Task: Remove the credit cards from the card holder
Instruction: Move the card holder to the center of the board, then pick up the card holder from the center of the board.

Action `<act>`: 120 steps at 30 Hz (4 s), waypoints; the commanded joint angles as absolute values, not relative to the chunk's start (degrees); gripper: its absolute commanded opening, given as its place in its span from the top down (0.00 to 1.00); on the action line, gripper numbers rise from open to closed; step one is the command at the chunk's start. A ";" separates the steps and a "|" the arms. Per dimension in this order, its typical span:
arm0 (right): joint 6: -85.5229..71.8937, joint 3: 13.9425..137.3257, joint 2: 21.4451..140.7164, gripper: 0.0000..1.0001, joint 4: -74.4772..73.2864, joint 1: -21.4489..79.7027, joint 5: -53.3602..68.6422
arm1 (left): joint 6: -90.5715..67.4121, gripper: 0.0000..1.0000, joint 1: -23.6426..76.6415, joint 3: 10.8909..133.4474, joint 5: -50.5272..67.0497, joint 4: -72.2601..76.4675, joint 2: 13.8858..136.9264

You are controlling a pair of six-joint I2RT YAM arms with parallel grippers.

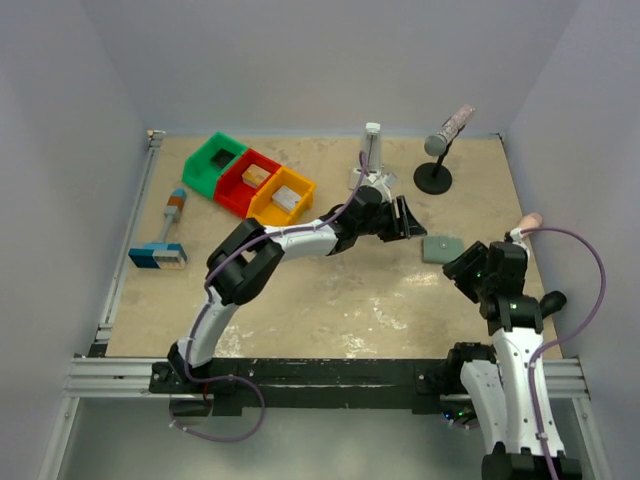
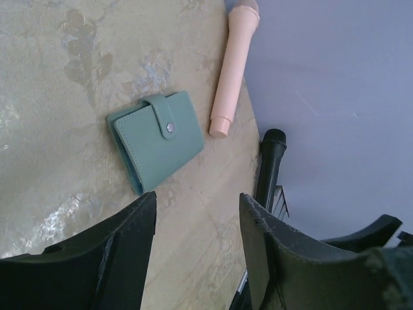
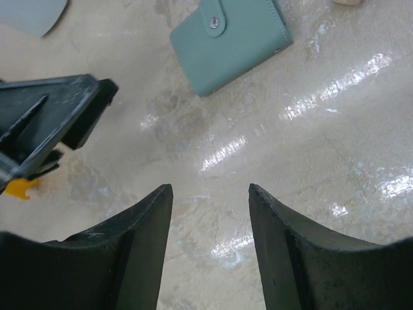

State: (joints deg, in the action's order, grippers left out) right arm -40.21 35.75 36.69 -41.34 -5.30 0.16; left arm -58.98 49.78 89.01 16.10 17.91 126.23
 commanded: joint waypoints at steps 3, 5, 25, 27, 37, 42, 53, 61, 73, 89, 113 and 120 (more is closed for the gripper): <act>-37.26 35.07 28.92 0.44 -44.73 -5.36 2.63 | -59.15 0.46 49.75 96.49 20.04 18.82 133.50; -37.27 34.72 27.78 0.45 -45.35 -5.36 3.25 | -59.50 0.48 50.01 98.95 20.57 17.15 135.60; -36.47 31.73 28.21 0.44 -43.68 -5.27 3.69 | -59.85 0.52 51.68 107.58 19.78 9.93 143.44; -36.39 31.38 27.86 0.44 -43.51 -5.36 3.69 | -59.77 0.52 51.68 107.14 19.25 9.76 143.35; -36.12 31.11 27.51 0.44 -43.15 -5.36 4.04 | -60.91 0.55 52.03 107.66 19.86 11.60 144.67; -36.12 30.94 27.68 0.44 -42.72 -5.36 4.13 | -61.17 0.65 52.29 108.54 20.21 12.39 145.63; -36.04 30.50 28.56 0.44 -41.84 -5.36 4.04 | -60.73 0.89 52.21 105.31 21.09 15.20 144.32; -36.21 30.32 27.43 0.44 -42.27 -5.36 4.13 | -61.96 1.00 50.36 93.00 21.44 24.16 135.98; -29.37 29.27 26.63 0.45 -37.45 -4.75 19.13 | -55.64 1.00 46.50 54.71 19.25 27.24 108.57; -26.19 33.84 35.60 0.38 -38.76 22.75 19.08 | -45.79 1.00 42.72 23.75 13.71 15.99 79.81; -23.47 42.10 60.74 0.29 -24.70 37.53 12.04 | -21.63 0.84 43.51 53.94 15.74 -14.30 92.10; -22.94 40.78 53.71 0.28 -27.95 37.53 4.85 | -27.40 0.41 42.37 57.05 1.25 -20.13 87.29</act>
